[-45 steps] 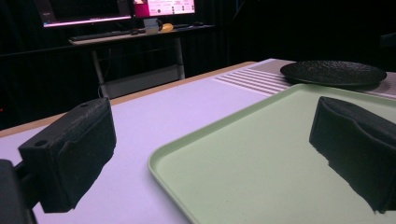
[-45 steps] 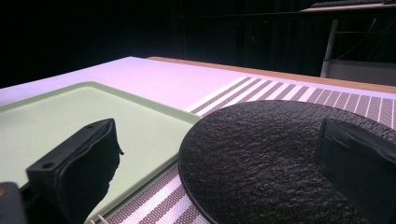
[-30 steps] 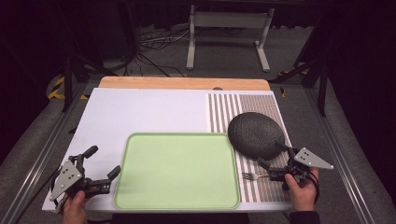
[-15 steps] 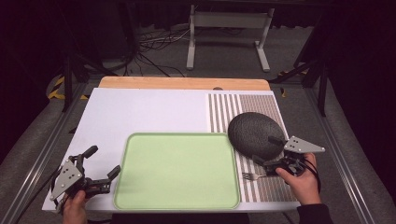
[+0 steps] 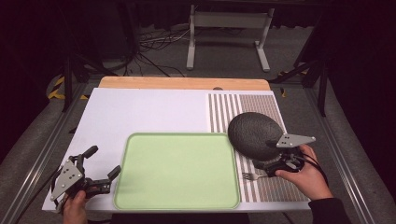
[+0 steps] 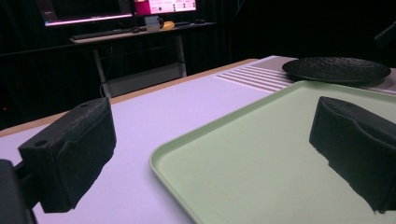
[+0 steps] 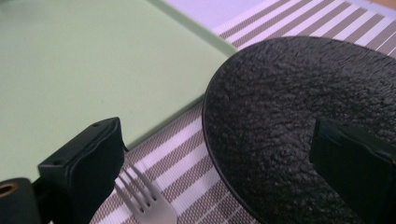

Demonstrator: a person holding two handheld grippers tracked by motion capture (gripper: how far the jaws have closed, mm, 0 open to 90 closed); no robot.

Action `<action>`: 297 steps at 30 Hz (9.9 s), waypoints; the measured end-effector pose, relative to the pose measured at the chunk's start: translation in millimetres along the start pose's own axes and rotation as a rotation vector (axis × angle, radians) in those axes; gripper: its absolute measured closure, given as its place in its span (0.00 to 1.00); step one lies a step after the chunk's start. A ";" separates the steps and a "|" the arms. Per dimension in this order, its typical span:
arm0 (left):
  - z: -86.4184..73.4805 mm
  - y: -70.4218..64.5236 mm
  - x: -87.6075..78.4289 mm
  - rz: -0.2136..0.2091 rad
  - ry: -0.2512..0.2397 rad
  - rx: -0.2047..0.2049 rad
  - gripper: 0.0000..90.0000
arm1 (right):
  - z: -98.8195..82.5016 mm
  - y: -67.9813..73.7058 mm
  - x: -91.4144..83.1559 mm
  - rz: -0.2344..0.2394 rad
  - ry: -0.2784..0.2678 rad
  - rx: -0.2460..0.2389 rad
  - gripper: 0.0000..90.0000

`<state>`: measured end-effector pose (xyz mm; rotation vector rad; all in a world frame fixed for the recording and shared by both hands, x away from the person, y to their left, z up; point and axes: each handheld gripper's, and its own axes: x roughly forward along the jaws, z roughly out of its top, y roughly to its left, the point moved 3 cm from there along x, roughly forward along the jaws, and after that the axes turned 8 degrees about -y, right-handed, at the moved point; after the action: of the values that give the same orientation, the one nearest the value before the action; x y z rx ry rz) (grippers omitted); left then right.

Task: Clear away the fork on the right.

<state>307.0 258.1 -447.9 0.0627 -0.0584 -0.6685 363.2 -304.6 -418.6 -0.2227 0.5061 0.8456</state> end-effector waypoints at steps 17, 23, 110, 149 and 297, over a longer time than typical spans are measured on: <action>0.0 -0.6 0.4 -0.003 0.003 0.005 0.01 | 6.4 -0.2 -6.5 0.101 0.192 -0.146 0.20; 0.0 -0.6 0.4 -0.004 0.003 0.006 0.01 | 7.4 0.0 -7.6 0.122 0.255 -0.209 0.29; -0.7 -0.5 -2.1 -0.003 0.004 -0.003 0.01 | 14.7 9.6 -7.4 0.310 0.612 -0.496 0.95; 0.1 -0.7 -2.0 -0.012 -0.003 0.000 0.01 | 86.0 57.9 41.3 0.312 0.582 -0.471 0.95; 0.9 -1.4 -2.4 -0.022 0.003 0.008 0.01 | 53.6 85.6 141.4 0.040 0.308 0.092 1.00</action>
<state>304.2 258.5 -447.1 0.0720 -0.0576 -0.6905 394.5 -135.6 -443.9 -0.2599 0.8381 0.8291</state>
